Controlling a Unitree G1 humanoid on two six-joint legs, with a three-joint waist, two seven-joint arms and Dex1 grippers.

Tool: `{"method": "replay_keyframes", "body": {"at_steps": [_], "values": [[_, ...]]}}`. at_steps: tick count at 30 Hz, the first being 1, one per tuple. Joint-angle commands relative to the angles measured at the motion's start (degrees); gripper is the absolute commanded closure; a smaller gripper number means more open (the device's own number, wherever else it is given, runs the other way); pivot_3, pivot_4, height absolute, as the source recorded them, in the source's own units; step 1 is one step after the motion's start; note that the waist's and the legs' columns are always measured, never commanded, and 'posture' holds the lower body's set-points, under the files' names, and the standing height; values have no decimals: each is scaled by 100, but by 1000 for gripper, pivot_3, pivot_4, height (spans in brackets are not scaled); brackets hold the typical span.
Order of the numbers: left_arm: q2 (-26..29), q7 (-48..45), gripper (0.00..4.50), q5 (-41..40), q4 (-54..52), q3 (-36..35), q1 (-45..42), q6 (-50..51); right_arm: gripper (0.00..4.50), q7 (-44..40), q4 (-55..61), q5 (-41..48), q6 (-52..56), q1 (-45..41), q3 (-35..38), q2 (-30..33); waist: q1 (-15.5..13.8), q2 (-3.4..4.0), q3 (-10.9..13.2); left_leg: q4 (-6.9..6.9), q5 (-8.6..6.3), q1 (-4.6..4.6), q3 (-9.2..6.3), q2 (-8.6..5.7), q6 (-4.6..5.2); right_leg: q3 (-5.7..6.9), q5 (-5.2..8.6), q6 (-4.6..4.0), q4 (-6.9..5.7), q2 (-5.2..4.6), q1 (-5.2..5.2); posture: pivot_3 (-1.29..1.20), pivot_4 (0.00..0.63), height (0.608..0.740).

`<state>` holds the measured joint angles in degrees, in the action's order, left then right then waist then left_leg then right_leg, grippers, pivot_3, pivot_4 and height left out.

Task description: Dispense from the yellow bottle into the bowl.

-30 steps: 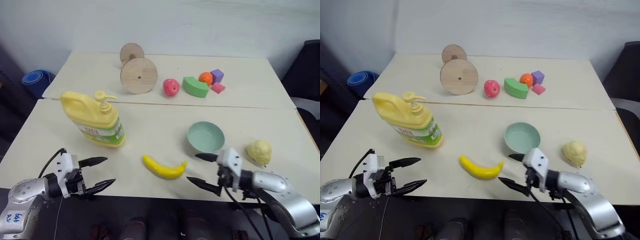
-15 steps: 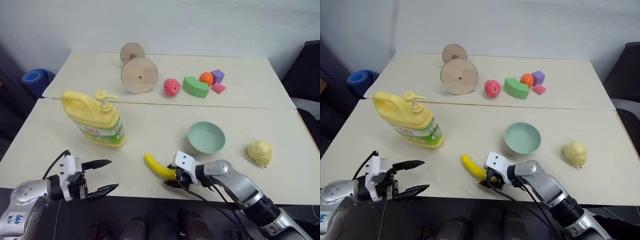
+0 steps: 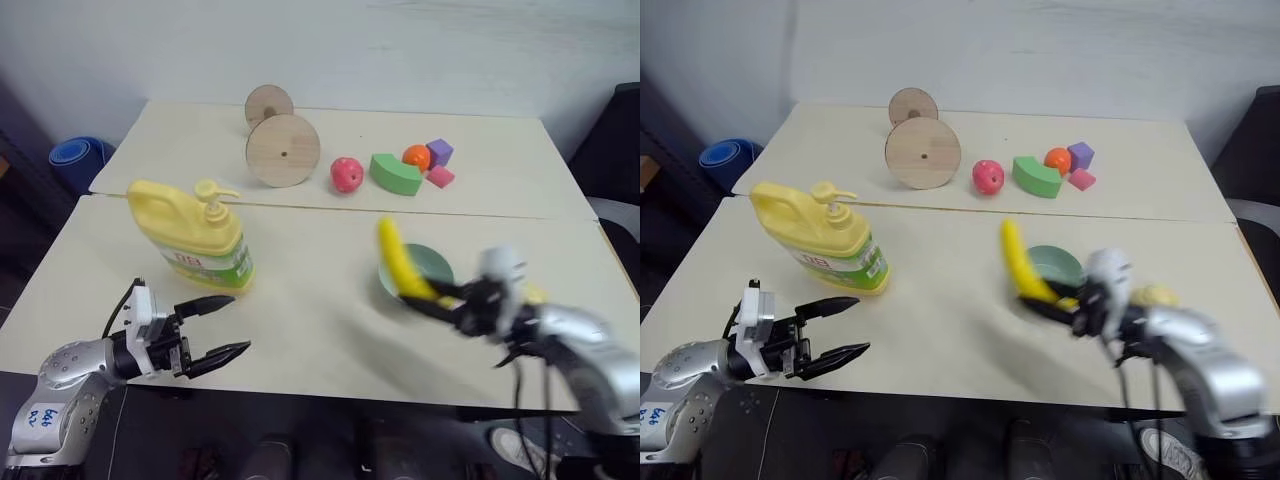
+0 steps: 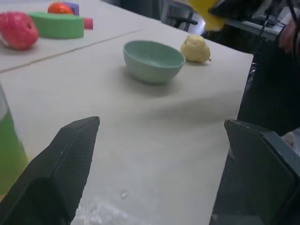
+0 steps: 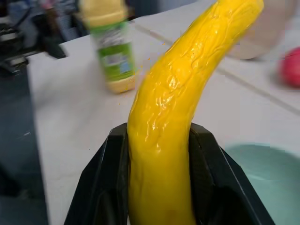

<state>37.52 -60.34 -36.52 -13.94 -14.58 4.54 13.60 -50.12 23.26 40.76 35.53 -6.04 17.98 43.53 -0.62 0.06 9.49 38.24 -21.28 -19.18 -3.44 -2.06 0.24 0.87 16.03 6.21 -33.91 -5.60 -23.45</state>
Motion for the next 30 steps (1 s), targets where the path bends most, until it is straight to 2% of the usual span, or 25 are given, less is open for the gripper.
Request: {"method": "replay_keyframes", "body": {"at_steps": [1, 4, 9, 11, 13, 18, 19, 21, 24, 27, 30], "values": [[-184, 197, 0, 7, -165, 80, -224, -87, 3272, 889, -1048, -620, 464, -369, 174, 351, 32, -1, 0, 0, 1, 3, 2, 3, -2, -1, 0, -1, -5, 3, 0, 0, 150, 740], [-249, 204, 0, 80, -144, 162, -291, -124, 3272, 1087, -1872, -1215, 436, -729, -224, 528, 56, 4, 1, -1, 5, 0, 6, -2, -6, -4, 0, -1, -11, 0, -8, 0, 150, 740], [-250, 178, 0, 181, -78, 222, -357, -211, 3272, 1082, -3093, -1736, 161, -1423, -634, 363, 85, 8, 3, -4, 11, -4, 25, -1, -7, -17, 0, 0, -17, 5, -22, 0, 150, 740], [-201, 133, 0, 207, 27, 187, -434, -254, 2543, 961, -3538, -1921, -102, -1631, -730, 393, 74, 8, 3, -2, 13, -3, 28, -2, -4, -17, 0, 0, -19, 4, -22, 0, 150, 740], [-149, 93, 0, 246, 137, 149, -498, -305, 1979, 747, -3516, -1931, -236, -1709, -713, 492, 59, 8, 3, -1, 13, -4, 28, -4, -3, -17, 0, 1, -17, 4, -22, 0, 150, 740], [-117, 31, 0, 281, 240, 97, -480, -388, 168, -356, -2080, -1561, -323, -1301, -730, 932, 49, 14, 7, -1, 11, -9, 26, -6, 1, -15, -2, 3, -13, 1, -21, 0, 150, 740], [-117, 16, 0, 295, 266, 96, -454, -418, 41, -517, -1604, -1358, -144, -1178, -778, 960, 48, 14, 7, -1, 11, -9, 26, -5, 1, -15, -2, 4, -9, 1, -21, 0, 150, 740], [-120, -3, 0, 315, 303, 100, -423, -459, 41, -745, -945, -1116, 9, -993, -899, 968, 56, 12, 6, -4, 10, -8, 20, 1, 0, -13, -2, 4, -5, 4, -17, 0, 150, 740], [-125, -29, 0, 345, 346, 120, -371, -510, 41, -564, -421, -1160, 144, -876, -1310, 709, 64, 9, 5, -2, 9, -4, 20, 5, -4, -15, -2, 5, -7, 6, -16, 0, 150, 740], [-130, -15, 0, 355, 372, 107, -324, -535, 41, -185, -204, -1180, 262, -854, -1745, 139, 60, 4, 3, 0, 10, -4, 19, 4, -4, -15, -3, 5, -7, 5, -15, 0, 150, 740], [-124, -22, 0, 386, 400, 101, -280, -578, 41, 403, -532, -1718, 165, -935, -2280, -448, 61, 4, 3, -1, 10, -6, 18, 2, -6, -15, -3, 5, -9, 3, -19, 0, 150, 740]]}}
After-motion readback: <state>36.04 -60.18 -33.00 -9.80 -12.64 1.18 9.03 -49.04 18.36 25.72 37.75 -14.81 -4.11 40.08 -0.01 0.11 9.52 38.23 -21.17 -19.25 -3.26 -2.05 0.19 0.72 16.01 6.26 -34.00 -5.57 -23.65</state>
